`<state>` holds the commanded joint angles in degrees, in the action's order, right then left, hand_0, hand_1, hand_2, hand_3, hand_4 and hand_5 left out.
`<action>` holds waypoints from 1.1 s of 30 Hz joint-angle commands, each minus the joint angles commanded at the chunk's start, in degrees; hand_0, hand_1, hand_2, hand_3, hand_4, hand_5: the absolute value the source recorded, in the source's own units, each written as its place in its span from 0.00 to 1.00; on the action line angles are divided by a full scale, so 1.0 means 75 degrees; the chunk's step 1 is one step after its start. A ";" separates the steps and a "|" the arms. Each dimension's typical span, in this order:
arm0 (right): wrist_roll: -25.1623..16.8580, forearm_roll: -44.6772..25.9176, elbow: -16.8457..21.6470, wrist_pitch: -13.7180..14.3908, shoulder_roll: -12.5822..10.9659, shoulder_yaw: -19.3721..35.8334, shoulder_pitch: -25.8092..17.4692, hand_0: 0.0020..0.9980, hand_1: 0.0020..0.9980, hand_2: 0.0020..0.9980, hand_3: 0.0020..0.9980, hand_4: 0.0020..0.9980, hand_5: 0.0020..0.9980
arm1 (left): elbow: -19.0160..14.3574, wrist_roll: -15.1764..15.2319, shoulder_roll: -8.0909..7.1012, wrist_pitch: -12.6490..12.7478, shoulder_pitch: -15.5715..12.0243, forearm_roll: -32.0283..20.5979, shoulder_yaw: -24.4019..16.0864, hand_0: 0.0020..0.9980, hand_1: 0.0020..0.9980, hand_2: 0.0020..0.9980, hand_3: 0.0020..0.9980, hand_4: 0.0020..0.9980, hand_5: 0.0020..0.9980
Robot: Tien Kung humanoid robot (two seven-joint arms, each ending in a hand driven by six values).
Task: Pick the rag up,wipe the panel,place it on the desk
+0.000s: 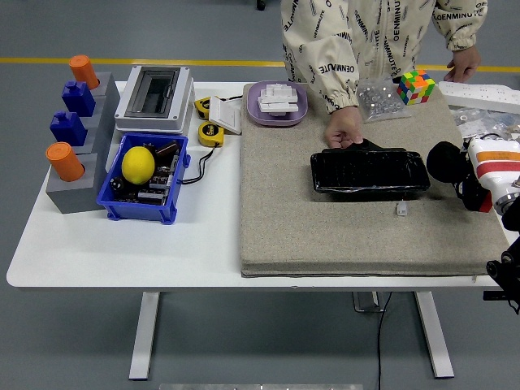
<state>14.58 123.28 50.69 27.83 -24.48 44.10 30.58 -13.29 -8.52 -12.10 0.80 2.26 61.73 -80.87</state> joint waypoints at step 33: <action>-0.0133 -0.0136 0.0288 -0.0241 -0.0436 0.0508 -0.0087 0.24 0.33 0.38 0.40 0.93 0.07 | -0.0001 -0.0003 -0.0036 0.0004 -0.0067 0.0050 -0.0031 0.61 0.64 0.64 0.56 0.63 0.45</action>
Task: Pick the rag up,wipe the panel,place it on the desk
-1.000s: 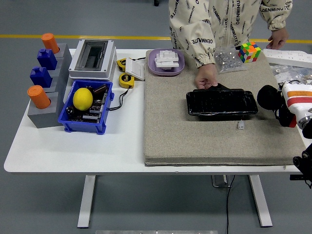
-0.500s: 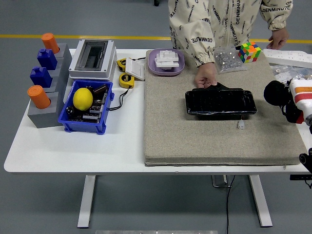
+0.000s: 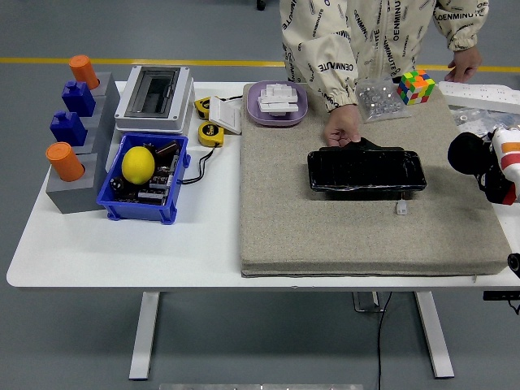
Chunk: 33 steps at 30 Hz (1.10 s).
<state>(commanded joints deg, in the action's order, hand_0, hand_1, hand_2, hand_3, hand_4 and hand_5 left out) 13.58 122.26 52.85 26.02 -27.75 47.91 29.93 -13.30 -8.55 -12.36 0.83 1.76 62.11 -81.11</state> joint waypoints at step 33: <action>-0.0252 -0.0470 0.0477 -0.1439 -0.0264 0.0363 0.0039 0.43 0.51 0.59 0.54 1.00 0.53 | -0.0002 0.0001 -0.0003 0.0003 0.0032 0.0015 -0.0058 0.60 0.64 0.64 0.56 0.63 0.45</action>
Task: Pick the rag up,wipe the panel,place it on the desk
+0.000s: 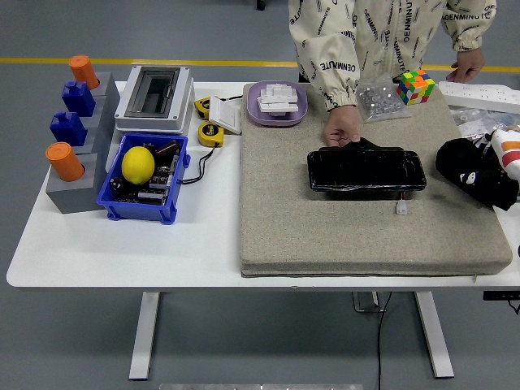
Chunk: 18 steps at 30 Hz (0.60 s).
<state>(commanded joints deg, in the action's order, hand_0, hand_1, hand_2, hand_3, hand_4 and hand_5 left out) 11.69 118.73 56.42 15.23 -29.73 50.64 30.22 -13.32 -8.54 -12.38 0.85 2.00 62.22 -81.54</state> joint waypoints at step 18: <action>-0.0036 -0.0009 0.0388 -0.0189 -0.0150 0.0120 0.0012 0.49 0.54 0.63 0.58 1.00 0.56 | 0.0008 -0.0004 0.0004 -0.0001 -0.0018 0.0016 -0.0031 0.60 0.64 0.64 0.56 0.63 0.45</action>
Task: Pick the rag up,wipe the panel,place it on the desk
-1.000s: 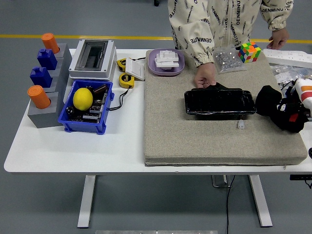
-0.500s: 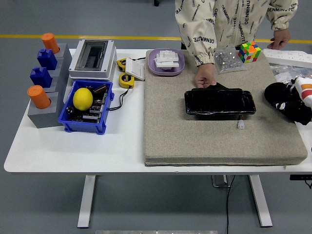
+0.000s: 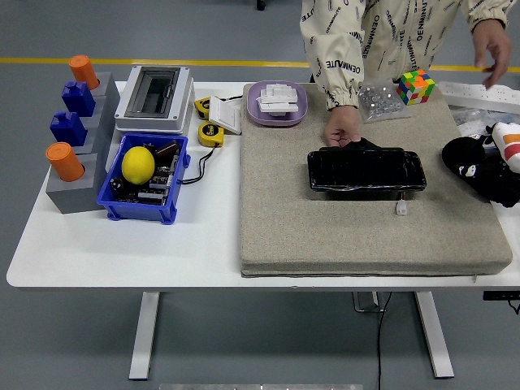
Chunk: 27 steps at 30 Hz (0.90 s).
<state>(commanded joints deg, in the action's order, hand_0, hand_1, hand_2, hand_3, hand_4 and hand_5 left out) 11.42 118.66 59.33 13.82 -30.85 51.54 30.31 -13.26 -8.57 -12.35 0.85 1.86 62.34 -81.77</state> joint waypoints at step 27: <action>-0.0988 -0.2505 0.1928 0.0625 -0.0146 0.3345 -0.2113 0.62 0.62 0.71 0.74 1.00 0.60 | -0.0026 0.0005 -0.0028 -0.0004 -0.0005 -0.0045 0.0134 0.60 0.64 0.64 0.56 0.63 0.45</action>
<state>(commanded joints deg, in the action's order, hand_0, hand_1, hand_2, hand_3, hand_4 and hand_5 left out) 4.01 99.88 73.79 18.51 -31.94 76.63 14.46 -13.45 -8.53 -12.56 0.82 1.83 62.01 -80.77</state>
